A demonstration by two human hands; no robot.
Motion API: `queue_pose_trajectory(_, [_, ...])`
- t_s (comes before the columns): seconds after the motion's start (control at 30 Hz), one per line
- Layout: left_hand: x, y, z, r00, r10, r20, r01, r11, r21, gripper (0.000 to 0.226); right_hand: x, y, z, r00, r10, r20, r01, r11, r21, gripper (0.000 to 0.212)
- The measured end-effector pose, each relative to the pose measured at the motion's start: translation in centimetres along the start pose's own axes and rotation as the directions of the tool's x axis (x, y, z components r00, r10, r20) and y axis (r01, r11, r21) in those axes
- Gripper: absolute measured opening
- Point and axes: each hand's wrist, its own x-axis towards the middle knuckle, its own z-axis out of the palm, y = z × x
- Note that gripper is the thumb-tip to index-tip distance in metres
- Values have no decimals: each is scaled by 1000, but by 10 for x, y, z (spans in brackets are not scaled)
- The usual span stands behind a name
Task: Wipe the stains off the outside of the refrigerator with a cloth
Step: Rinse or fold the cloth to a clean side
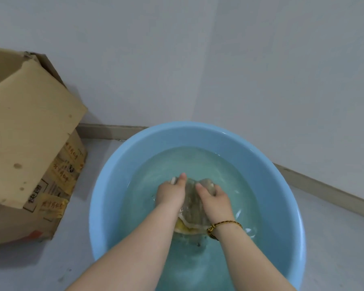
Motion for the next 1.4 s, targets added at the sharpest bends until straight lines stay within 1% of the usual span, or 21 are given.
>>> queue_pose_trajectory(0.1, [-10,15,-1,999,52,16,-51,997,-66,38,-18,-15,7,991,-130,-32,128,991,-37,33])
queue_pose_trajectory(0.13, [-14,18,-1,996,83,21,-81,993,-89,37,-18,-18,8,986,-157,-50,153,985,-75,34])
queue_pose_trajectory(0.2, [-28,25,1,978,206,15,-204,975,-86,34,-9,-24,6,981,-173,-84,163,979,-121,32])
queue_pose_trajectory(0.27, [-42,28,3,949,314,11,-313,948,-59,33,-1,-30,2,983,-146,-113,137,987,-83,35])
queue_pose_trajectory(0.3, [-44,30,2,945,328,7,-326,943,-70,34,-2,-31,1,980,-163,-117,156,986,-60,32])
queue_pose_trajectory(0.37, [-39,33,-3,957,289,-27,-290,948,-132,38,-16,-30,4,959,-261,-107,256,965,-61,27])
queue_pose_trajectory(0.47, [-34,31,-10,979,196,-46,-201,936,-289,35,-31,-30,7,930,-362,-64,351,925,-143,35])
queue_pose_trajectory(0.53, [-47,25,-7,974,225,-17,-223,944,-245,32,-17,-33,-2,948,-314,-49,304,941,-146,36])
queue_pose_trajectory(0.63, [-67,25,-5,937,345,46,-334,928,-166,31,-13,-32,-9,969,-220,-115,229,971,65,36])
queue_pose_trajectory(0.7, [-54,29,-10,953,303,19,-295,939,-178,38,-29,-25,-2,958,-253,-133,264,962,72,40])
queue_pose_trajectory(0.77, [-41,26,-15,975,220,-17,-217,940,-265,39,-43,-19,7,945,-313,-96,313,950,-12,42])
queue_pose_trajectory(0.8, [-42,23,-15,981,191,-12,-186,938,-291,38,-41,-20,8,944,-320,-78,316,947,-59,42])
queue_pose_trajectory(0.87, [-55,14,-10,983,173,61,-148,943,-298,35,-26,-19,0,964,-258,-66,247,960,-133,41])
queue_pose_trajectory(0.97, [-72,14,1,955,233,183,-187,952,-241,34,-14,-15,-12,982,-157,-104,156,988,-22,37])
queue_pose_trajectory(1.0, [-69,18,1,954,244,175,-203,953,-224,34,-19,-14,-13,978,-167,-124,171,985,17,35])
queue_pose_trajectory(1.07, [-51,22,-4,971,214,106,-183,952,-245,32,-32,-14,-7,957,-258,-133,264,964,28,41])
queue_pose_trajectory(1.13, [-36,22,-10,983,141,119,-92,933,-348,34,-41,-15,2,949,-309,-54,310,951,-2,44])
queue_pose_trajectory(1.2, [-33,18,-13,979,108,172,-44,940,-338,35,-37,-17,3,973,-232,-19,232,972,24,45])
queue_pose_trajectory(1.3, [-27,12,-18,975,92,200,-38,966,-257,48,-20,-17,-12,995,-48,-89,67,972,224,32])
queue_pose_trajectory(1.33, [-25,11,-21,969,76,233,-15,968,-252,52,-15,-15,-19,994,-5,-112,37,957,287,29])
queue_pose_trajectory(1.4, [-22,9,-25,951,33,308,45,969,-241,55,-10,-12,-32,992,17,-128,24,950,310,33])
